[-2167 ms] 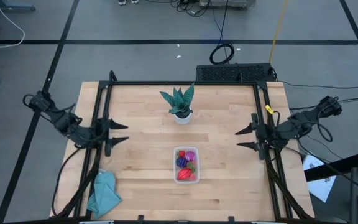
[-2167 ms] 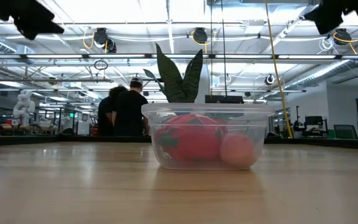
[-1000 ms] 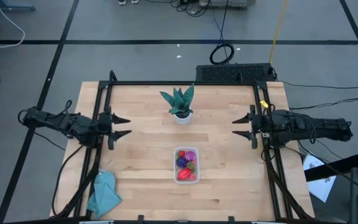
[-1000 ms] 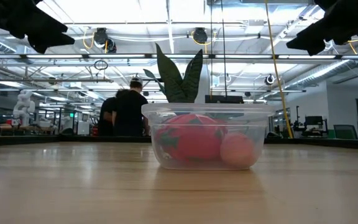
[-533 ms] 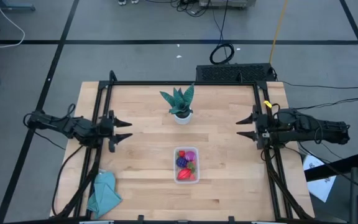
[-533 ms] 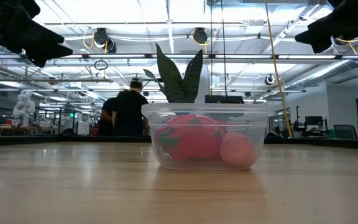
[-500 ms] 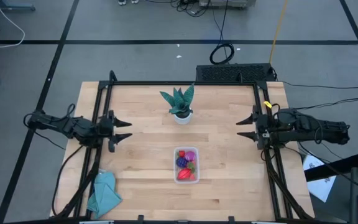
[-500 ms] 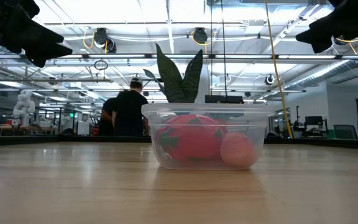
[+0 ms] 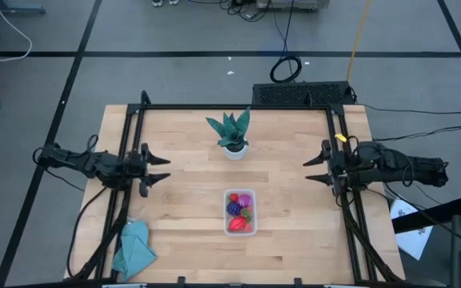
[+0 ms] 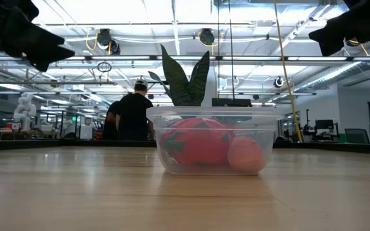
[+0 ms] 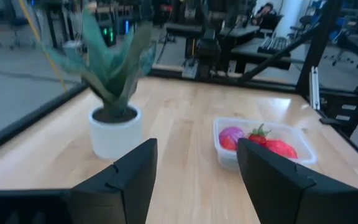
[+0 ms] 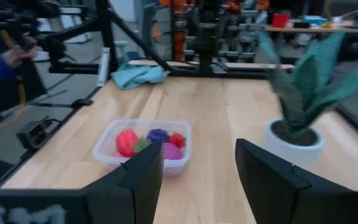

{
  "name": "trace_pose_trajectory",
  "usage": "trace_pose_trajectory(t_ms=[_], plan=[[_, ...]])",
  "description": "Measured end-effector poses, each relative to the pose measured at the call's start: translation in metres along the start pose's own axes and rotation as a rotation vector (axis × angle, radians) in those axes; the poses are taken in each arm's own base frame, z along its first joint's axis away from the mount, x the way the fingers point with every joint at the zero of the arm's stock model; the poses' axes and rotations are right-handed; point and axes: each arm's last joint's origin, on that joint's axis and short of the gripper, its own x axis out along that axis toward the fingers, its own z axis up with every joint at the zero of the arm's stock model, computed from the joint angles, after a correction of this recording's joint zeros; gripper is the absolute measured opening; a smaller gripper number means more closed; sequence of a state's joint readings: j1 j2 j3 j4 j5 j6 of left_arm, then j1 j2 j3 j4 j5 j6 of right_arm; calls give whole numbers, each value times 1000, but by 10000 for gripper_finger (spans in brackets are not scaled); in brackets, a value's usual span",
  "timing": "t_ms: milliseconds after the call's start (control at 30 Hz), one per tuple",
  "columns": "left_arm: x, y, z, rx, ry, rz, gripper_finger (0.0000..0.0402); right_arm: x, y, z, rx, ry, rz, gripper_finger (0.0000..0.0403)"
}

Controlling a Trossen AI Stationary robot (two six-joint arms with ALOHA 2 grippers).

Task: Pick and placing Produce into tupperware
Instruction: Return to Home Position

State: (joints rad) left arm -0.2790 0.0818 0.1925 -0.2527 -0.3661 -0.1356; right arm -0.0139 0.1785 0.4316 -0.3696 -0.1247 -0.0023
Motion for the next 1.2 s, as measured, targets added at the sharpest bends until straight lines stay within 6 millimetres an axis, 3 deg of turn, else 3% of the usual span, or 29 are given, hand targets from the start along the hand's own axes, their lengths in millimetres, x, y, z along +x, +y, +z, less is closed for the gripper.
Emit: trace_pose_trajectory(t_ms=[167, 567, 967, 1200], plan=[[0, 0, 3, 38, -24, -4, 225, 0, 0, -10, 3, 6, 10, 192], [3, 14, 2, 48, -3, 47, 225, -17, 2, -10, -14, -84, 8, 192], [5, 20, 2, 16, -4, 2, 225, -11, 1, -14, 14, -117, -23, 192], [18, 21, -23, 6, -61, -25, 225, 4, -1, -36, 56, -73, -22, 192]])
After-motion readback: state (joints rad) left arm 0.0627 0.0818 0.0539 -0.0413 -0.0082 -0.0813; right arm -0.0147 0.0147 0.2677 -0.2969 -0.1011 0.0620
